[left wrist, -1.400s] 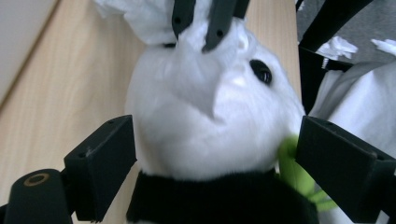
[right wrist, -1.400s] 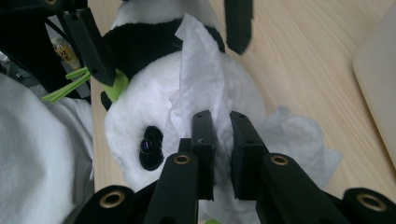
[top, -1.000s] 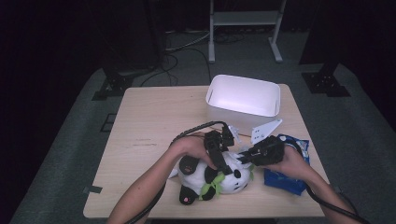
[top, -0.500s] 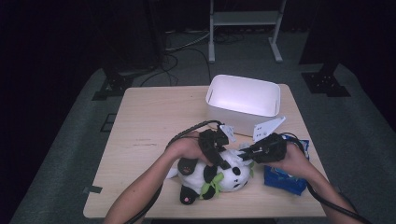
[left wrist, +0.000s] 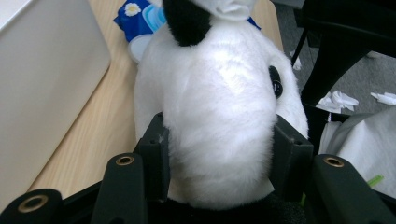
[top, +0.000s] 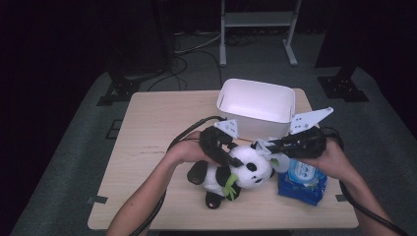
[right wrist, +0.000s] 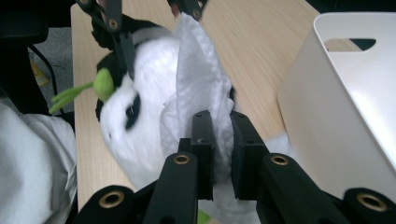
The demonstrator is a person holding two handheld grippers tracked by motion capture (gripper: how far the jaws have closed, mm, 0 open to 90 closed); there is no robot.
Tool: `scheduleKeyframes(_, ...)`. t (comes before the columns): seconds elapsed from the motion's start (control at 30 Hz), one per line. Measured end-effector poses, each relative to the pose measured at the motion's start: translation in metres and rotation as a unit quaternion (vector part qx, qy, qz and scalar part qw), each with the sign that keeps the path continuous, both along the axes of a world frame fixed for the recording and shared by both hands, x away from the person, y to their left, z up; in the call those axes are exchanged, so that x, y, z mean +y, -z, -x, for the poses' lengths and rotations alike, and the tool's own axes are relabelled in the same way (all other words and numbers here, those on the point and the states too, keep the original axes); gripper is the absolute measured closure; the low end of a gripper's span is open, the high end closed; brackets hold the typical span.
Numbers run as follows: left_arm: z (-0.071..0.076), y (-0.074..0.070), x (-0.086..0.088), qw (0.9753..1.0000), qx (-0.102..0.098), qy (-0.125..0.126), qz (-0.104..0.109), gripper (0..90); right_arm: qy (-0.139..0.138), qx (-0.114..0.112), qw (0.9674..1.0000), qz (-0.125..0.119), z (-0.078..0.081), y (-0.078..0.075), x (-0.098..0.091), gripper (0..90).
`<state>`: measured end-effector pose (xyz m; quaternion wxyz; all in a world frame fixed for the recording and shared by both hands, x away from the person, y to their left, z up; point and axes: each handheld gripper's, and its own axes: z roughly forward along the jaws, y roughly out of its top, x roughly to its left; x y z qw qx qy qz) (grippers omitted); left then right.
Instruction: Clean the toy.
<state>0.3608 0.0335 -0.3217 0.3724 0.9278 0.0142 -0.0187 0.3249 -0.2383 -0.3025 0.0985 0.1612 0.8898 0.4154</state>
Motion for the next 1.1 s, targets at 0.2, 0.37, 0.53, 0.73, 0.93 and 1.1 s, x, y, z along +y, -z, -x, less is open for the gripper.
scheduleKeyframes(0.2, -0.002, 0.011, 0.016, 0.9998, 0.01, -0.013, 0.006, 48.7, -0.003, 0.023, 0.9995, 0.02, -0.006, 0.015, 0.008, 80.5)
scheduleKeyframes(0.37, -0.002, 0.014, 0.025, 0.9996, 0.018, -0.018, 0.008, 48.0, -0.016, 0.035, 0.999, 0.022, -0.013, 0.028, 0.025, 80.3)
scheduleKeyframes(0.53, -0.001, 0.014, 0.031, 0.9994, 0.025, -0.02, 0.012, 43.2, -0.022, 0.048, 0.9986, -0.002, -0.016, 0.028, 0.03, 80.5)
scheduleKeyframes(0.73, -0.001, 0.011, 0.03, 0.9991, 0.031, -0.029, -0.001, 22.0, -0.031, 0.042, 0.9986, -0.007, -0.014, 0.025, 0.035, 80.7)
scheduleKeyframes(0.93, -0.001, 0.007, 0.027, 0.999, 0.036, -0.023, -0.017, 6.8, -0.054, 0.019, 0.9984, -0.001, -0.009, 0.014, 0.053, 80.7)
scheduleKeyframes(1.1, 0.002, 0.004, 0.025, 0.9989, 0.024, 0.0, -0.039, 4.5, -0.069, 0.013, 0.9976, 0.0, -0.005, 0.008, 0.065, 80.6)
